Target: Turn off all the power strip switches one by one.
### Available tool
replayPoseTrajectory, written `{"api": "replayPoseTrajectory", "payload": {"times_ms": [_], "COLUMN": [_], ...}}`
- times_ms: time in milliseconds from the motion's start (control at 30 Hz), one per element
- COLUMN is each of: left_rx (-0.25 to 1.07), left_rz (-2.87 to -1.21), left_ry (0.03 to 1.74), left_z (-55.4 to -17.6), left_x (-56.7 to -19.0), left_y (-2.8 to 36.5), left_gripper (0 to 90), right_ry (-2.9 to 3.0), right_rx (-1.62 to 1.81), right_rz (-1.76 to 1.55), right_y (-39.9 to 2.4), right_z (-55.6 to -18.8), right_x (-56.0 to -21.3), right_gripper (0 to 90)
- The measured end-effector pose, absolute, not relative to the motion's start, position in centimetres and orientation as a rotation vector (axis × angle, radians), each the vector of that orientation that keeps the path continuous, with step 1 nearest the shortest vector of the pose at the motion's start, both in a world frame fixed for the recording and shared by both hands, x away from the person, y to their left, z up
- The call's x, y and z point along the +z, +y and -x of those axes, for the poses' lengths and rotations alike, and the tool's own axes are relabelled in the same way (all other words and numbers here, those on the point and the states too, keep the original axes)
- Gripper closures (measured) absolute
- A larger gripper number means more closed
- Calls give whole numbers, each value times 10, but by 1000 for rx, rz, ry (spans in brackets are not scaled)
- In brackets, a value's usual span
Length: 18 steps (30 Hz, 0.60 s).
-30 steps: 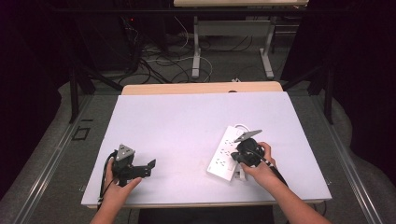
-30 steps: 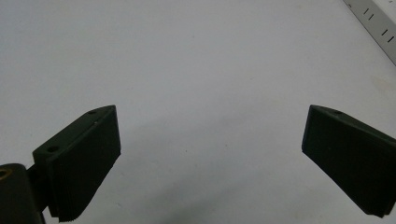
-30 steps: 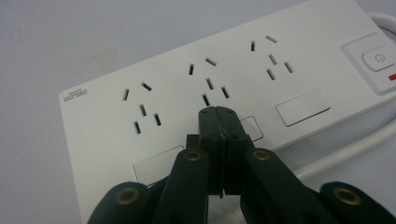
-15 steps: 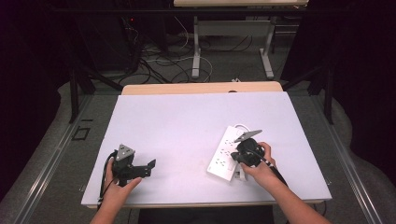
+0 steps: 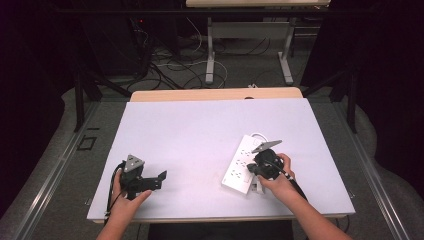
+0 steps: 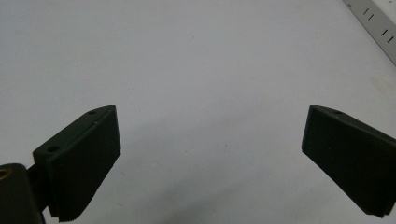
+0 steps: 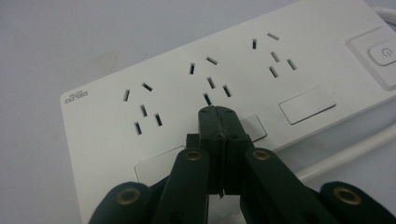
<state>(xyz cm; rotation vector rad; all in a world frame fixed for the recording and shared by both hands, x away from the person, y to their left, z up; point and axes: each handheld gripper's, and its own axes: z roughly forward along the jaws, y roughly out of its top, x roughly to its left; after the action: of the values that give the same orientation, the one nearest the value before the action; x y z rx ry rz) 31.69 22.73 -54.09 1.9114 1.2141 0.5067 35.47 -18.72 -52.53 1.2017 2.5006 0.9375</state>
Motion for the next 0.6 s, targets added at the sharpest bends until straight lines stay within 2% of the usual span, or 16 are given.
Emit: {"api": "replayPoseTrajectory", "payload": {"times_ms": [600], "left_rx": [511], "left_rz": [-1912], "left_ry": [1214], "left_z": [-317], "left_x": [-541], "left_y": [228], "left_gripper": [44], "right_ry": [2510], "right_rx": [917], "right_rz": [-1211], "right_y": [-184], "right_z": [-355], "right_x": [-524], "right_gripper": [900]}}
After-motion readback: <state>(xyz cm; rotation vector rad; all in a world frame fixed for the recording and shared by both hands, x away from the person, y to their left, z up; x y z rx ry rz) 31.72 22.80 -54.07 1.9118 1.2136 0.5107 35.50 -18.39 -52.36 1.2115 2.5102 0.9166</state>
